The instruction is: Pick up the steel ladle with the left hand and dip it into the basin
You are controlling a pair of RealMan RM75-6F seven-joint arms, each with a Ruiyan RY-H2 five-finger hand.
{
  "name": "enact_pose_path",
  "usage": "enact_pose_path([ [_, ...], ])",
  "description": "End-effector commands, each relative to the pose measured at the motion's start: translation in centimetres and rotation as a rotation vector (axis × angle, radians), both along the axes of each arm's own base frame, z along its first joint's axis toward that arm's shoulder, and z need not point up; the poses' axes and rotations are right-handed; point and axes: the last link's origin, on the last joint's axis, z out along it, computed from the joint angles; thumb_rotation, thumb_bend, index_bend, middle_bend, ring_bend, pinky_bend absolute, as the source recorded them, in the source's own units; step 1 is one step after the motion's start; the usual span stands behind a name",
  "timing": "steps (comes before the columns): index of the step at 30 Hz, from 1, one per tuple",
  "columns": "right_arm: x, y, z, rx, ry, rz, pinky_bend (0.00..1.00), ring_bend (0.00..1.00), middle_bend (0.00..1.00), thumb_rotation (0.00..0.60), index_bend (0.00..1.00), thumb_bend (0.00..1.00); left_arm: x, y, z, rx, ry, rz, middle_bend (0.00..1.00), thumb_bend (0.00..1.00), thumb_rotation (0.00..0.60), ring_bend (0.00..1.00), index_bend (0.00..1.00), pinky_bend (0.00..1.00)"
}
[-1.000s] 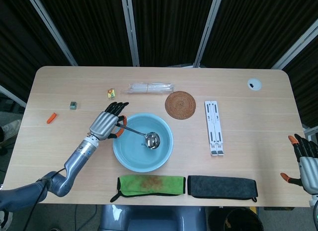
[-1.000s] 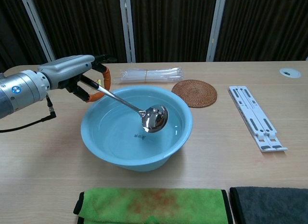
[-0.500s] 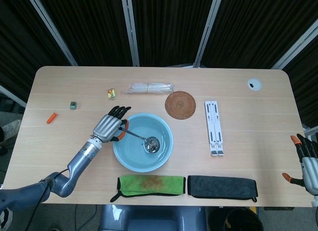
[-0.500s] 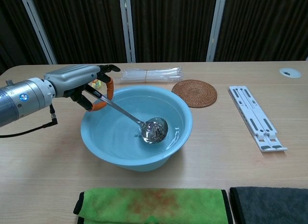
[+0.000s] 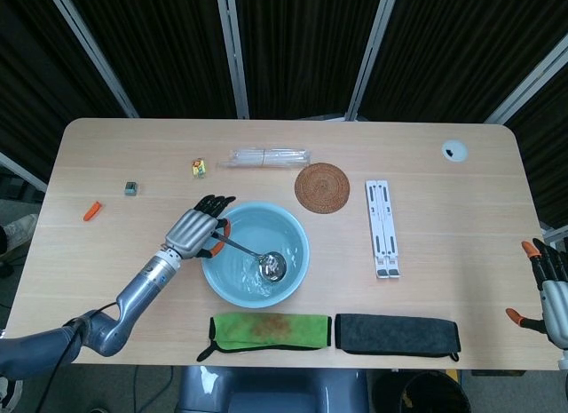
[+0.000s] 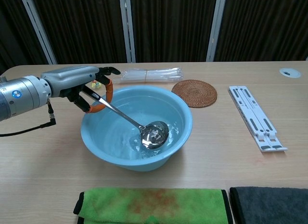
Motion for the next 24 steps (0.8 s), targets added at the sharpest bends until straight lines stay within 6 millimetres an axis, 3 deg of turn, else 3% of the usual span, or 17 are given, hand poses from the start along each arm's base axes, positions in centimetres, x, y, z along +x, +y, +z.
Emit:
enact_pose_path([
  [1, 0.0, 0.0, 0.0, -0.004, 0.001, 0.000, 0.00, 0.00, 0.00, 0.600, 0.00, 0.00, -0.1, 0.0, 0.7, -0.036, -0.007, 0.034, 0.00, 0.43, 0.600, 0.00, 0.60, 0.00],
  [24, 0.6, -0.1, -0.9, 0.012, -0.012, 0.017, 0.00, 0.00, 0.00, 0.600, 0.00, 0.00, -0.6, -0.8, 5.3, -0.054, 0.007, 0.121, 0.00, 0.43, 0.600, 0.00, 0.61, 0.00],
])
